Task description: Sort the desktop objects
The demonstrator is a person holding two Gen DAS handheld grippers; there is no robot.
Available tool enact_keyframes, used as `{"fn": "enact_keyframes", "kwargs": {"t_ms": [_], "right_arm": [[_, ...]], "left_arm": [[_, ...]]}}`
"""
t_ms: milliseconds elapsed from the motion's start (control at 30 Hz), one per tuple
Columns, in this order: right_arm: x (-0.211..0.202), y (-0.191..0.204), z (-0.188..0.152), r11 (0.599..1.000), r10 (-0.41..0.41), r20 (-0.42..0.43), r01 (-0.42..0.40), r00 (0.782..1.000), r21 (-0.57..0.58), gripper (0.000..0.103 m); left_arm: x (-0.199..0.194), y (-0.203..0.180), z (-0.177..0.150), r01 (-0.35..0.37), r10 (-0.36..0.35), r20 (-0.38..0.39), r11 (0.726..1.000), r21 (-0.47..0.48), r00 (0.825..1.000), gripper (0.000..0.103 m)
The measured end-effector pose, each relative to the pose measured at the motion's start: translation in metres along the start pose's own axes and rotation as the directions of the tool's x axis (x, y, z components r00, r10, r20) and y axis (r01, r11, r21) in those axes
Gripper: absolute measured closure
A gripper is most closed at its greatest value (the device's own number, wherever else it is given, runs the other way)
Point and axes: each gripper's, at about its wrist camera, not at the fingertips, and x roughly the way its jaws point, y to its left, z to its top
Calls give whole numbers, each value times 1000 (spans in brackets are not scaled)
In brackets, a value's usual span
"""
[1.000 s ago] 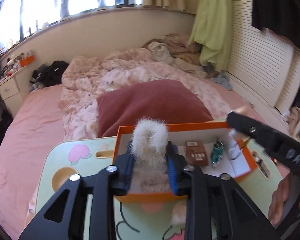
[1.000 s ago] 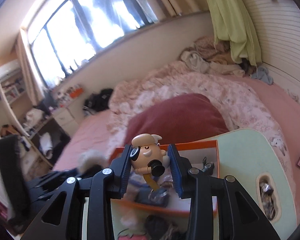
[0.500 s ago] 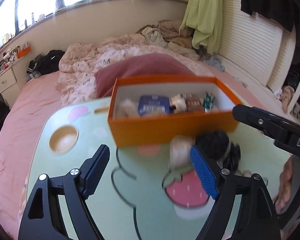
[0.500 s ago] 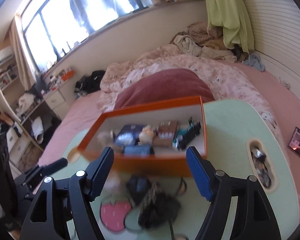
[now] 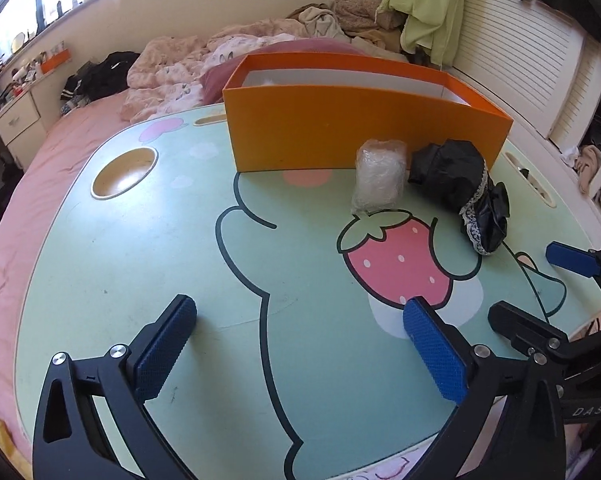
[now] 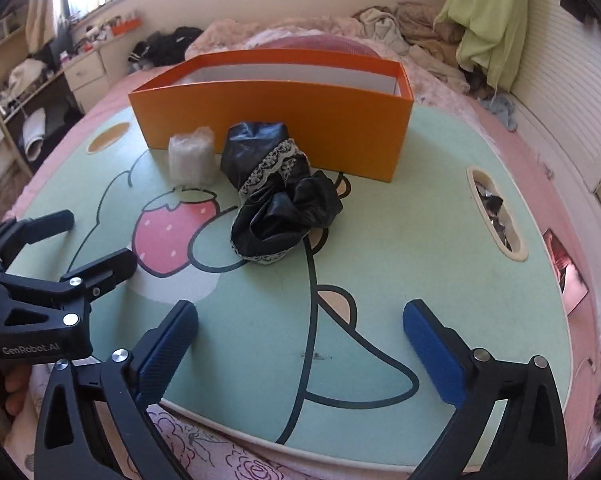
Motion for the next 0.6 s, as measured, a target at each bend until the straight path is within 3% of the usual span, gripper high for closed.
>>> {"fn": "enact_keyframes", "kwargs": {"t_ms": [600], "right_arm": [[0, -3, -1, 1000, 4, 0, -4, 1000, 3, 0]], "left_arm": [[0, 0, 1, -1, 1, 1, 1000, 2, 1000, 0]]}}
